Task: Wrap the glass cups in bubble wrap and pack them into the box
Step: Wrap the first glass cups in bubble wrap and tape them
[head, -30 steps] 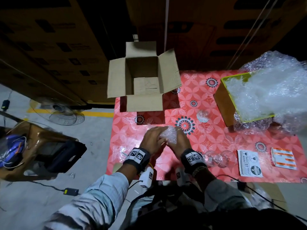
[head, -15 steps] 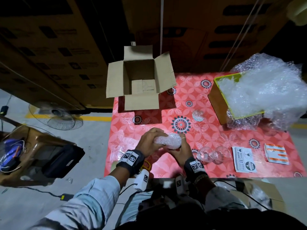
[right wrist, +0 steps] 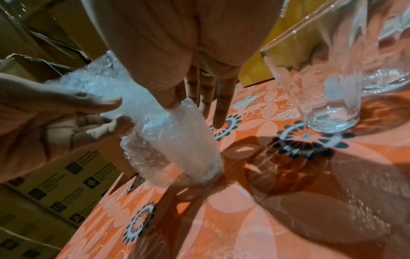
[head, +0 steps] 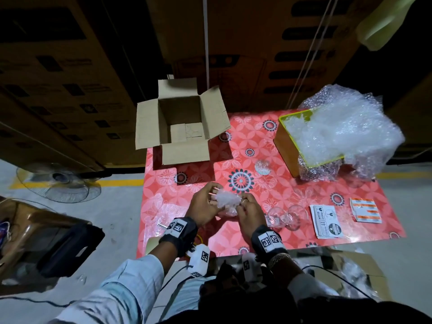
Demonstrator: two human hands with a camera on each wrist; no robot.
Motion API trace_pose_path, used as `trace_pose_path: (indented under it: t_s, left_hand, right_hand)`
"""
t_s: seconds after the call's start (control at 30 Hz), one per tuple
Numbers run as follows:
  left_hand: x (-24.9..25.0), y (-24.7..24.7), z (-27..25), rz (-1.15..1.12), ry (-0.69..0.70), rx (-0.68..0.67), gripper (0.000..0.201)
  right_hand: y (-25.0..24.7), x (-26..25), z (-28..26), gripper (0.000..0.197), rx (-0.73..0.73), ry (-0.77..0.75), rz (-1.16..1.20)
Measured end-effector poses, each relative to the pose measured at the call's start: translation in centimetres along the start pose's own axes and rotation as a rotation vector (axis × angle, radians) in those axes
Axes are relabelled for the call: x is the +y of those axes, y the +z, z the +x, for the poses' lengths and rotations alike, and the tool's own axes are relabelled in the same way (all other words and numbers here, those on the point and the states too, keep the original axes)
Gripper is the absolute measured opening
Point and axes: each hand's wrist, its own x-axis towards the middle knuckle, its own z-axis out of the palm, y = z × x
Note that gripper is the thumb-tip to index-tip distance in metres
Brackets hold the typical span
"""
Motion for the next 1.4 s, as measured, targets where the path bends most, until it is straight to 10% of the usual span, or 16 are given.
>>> trace_pose_path:
  t_s: [0.2, 0.47, 0.83, 1.4]
  left_hand:
    - [0.0, 0.8, -0.3, 0.079, 0.062, 0.007, 0.022]
    - [-1.0, 1.5, 0.5, 0.471, 0.228, -0.101, 0.012]
    - [-2.3, 0.2, 0.9, 0.471, 0.181, -0.283, 0.035]
    - [-2.4, 1.7, 1.5, 0.249, 0.168, 0.126, 0.027]
  right_hand:
    - [-0.2, -1.3, 0.2, 0.017, 0.043, 0.090, -0.100]
    - [0.4, -0.3, 0.3, 0.063, 0.071, 0.158, 0.120]
    - [-0.7, -1.0, -0.3, 0.015, 0.094, 0.088, 0.056]
    - [-0.9, -1.2, 0.9, 0.022, 0.047, 0.159, -0.106]
